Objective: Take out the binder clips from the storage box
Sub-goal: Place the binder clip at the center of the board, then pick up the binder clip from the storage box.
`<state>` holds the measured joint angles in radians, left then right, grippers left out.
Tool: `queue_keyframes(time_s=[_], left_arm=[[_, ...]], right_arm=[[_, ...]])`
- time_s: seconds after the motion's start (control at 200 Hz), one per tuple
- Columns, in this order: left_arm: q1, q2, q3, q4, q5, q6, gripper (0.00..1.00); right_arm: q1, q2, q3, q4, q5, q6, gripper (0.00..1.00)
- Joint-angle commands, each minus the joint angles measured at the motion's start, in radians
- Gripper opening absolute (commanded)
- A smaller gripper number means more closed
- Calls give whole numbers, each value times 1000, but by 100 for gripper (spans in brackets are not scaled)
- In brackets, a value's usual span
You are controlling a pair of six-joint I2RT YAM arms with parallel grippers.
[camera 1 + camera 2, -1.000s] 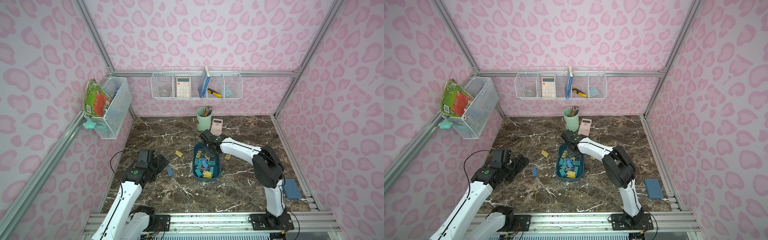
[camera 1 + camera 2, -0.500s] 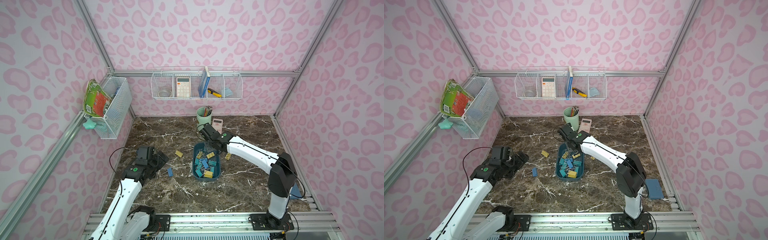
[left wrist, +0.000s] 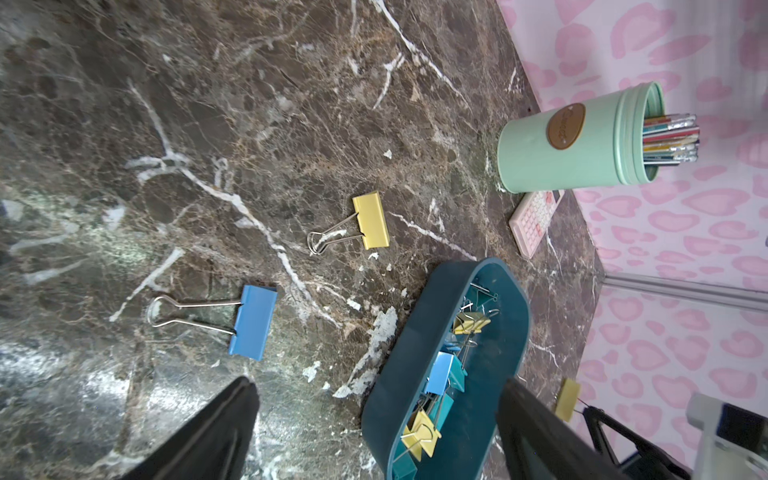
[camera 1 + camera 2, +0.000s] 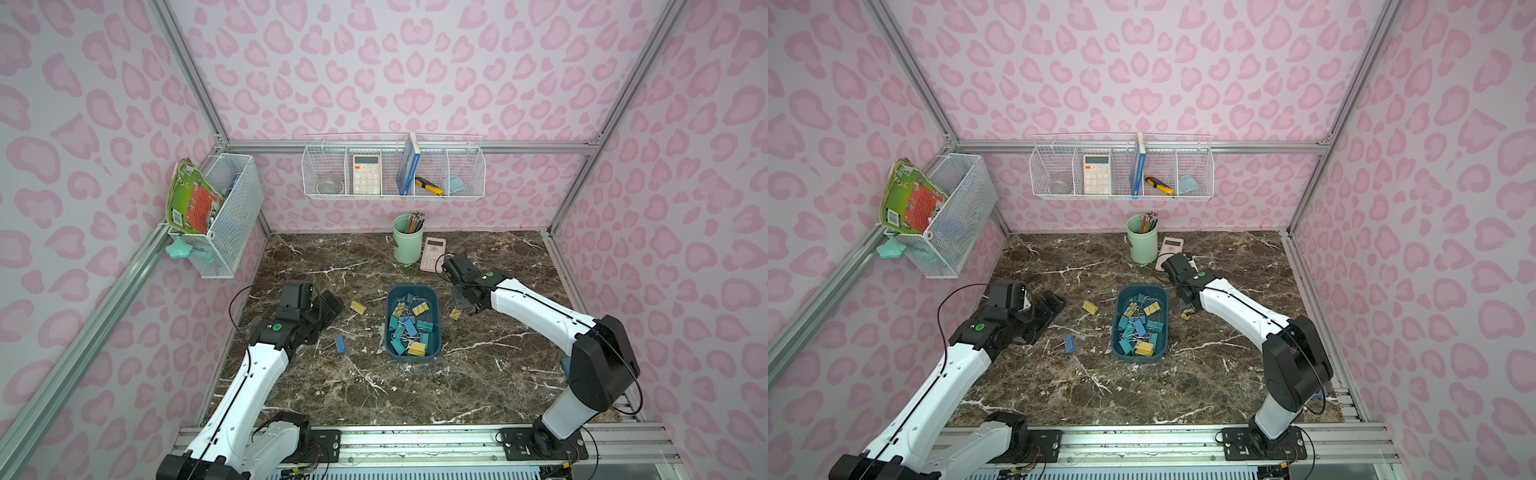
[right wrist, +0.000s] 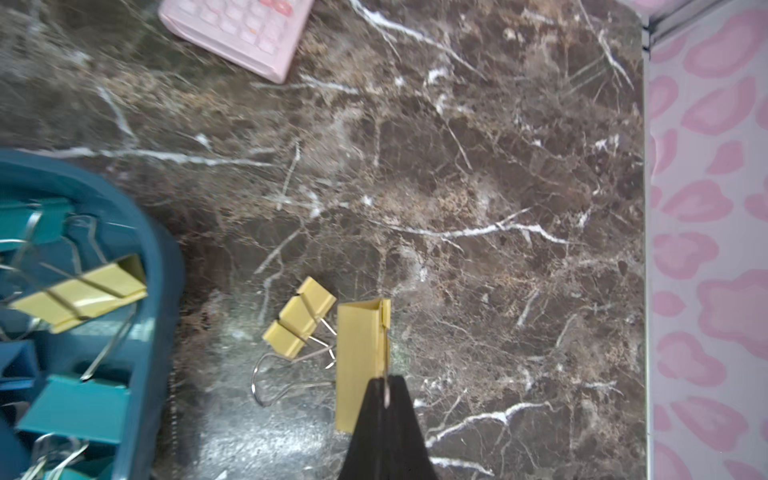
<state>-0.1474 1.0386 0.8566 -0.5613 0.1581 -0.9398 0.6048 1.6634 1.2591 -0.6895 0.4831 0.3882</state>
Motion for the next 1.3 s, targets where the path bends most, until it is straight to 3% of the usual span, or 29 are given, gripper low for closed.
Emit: queue_keyframes(time_s=[0.0, 0.21, 0.435, 0.63, 0.89, 1.11, 1.295], left_arm=[[-30, 39, 33, 24, 60, 22, 92], [-125, 117, 108, 23, 76, 64, 90], [-232, 239, 189, 9, 95, 97, 80], [-297, 385, 287, -30, 119, 166, 68], [-333, 601, 417, -47, 197, 280, 45], [-345, 761, 525, -62, 212, 353, 40], [-348, 851, 589, -85, 210, 390, 42]], right_arm=[[-53, 4, -36, 80, -23, -26, 0], [-121, 48, -97, 135, -49, -31, 0], [-138, 85, -135, 163, -62, -18, 0], [-139, 61, -135, 156, -72, -8, 32], [-139, -87, -131, 119, -112, 18, 51], [-138, -219, -152, 99, -137, 44, 72], [-138, -268, -171, 78, -136, 59, 83]])
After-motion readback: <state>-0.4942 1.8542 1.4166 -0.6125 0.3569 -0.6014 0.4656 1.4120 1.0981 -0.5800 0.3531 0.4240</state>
